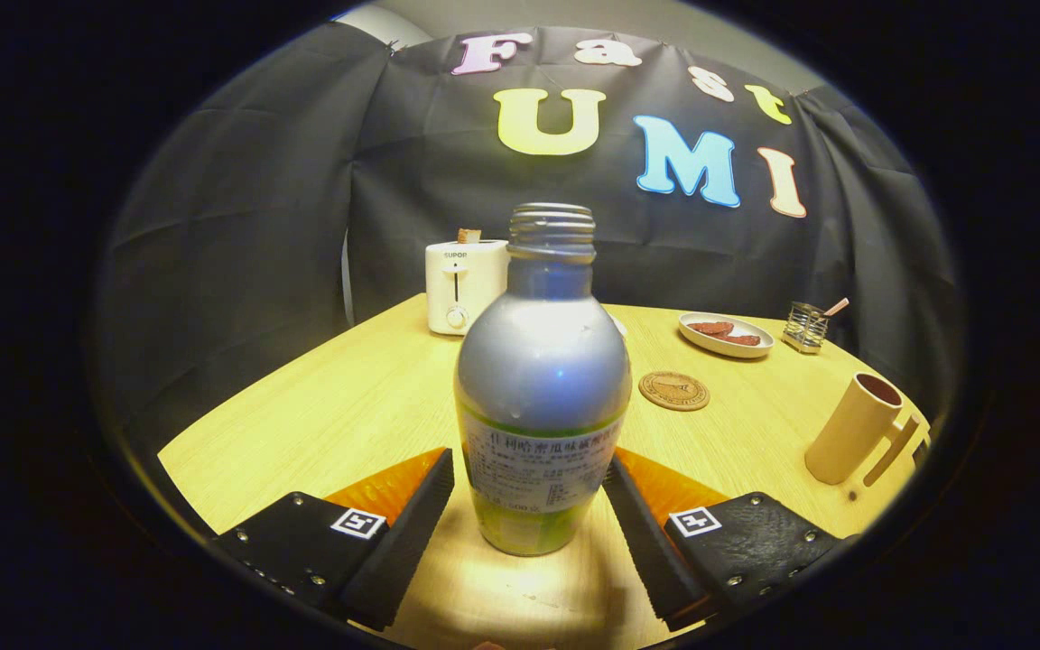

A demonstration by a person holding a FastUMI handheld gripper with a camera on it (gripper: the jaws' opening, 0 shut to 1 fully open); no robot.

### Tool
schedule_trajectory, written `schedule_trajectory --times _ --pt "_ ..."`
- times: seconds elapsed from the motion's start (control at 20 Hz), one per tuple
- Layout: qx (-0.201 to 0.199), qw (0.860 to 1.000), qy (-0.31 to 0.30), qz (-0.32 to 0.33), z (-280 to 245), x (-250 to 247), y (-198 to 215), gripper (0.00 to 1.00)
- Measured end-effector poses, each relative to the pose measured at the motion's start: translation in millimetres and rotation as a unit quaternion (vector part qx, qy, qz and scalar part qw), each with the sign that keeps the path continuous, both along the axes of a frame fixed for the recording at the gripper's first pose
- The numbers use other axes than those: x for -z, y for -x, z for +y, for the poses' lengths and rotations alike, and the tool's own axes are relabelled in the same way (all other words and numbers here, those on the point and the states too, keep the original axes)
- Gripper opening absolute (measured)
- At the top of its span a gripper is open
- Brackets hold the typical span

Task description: Take the bottle from table, then pour the juice into the cup, finally place the bottle on the coaster

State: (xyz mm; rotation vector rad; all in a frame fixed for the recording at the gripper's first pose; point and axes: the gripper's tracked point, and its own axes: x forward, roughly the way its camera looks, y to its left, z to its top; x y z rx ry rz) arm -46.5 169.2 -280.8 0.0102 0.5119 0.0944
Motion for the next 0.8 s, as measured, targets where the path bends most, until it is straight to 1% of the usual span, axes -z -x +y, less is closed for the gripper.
schedule_trajectory --times 0.1,0.25,0.35,0.4,0.65,0.8 --pt "0.002 1.0 0.003 0.009 -0.4 6.7 3.1 0.99" --pt "0.003 1.0 0.001 0.007 -0.4 3.1 2.3 0.99" --pt "-0.001 1.0 -0.002 0.007 1.5 4.7 -0.2 0.92" --pt "-0.002 1.0 -0.003 0.01 2.6 4.4 -0.4 0.81" --pt "-0.012 0.999 -0.039 0.03 6.9 -6.2 -2.0 0.78" --pt "0.005 0.997 -0.066 0.028 1.6 -24.4 -10.7 0.77"
